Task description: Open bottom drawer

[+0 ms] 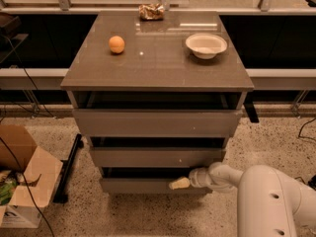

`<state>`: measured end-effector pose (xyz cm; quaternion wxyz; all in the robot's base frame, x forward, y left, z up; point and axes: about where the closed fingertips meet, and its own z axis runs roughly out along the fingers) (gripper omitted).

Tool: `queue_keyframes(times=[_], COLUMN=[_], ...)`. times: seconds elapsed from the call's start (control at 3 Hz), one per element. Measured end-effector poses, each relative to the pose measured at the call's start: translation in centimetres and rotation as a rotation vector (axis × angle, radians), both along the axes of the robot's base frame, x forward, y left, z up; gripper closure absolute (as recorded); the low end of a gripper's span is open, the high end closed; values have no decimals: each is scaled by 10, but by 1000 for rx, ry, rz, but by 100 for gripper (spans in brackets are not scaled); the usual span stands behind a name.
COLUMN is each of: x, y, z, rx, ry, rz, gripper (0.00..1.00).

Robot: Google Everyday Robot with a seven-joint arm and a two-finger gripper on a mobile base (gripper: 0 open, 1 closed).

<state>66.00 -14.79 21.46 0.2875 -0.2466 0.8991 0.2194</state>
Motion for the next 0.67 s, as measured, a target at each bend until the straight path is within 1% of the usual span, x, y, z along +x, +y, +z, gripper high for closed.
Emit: queue_keyframes(times=[0.33, 0.67], x=[0, -1], y=[0, -1], z=[0, 0], rx=[0, 0], ry=[0, 0], rz=[0, 0], gripper=[0, 18])
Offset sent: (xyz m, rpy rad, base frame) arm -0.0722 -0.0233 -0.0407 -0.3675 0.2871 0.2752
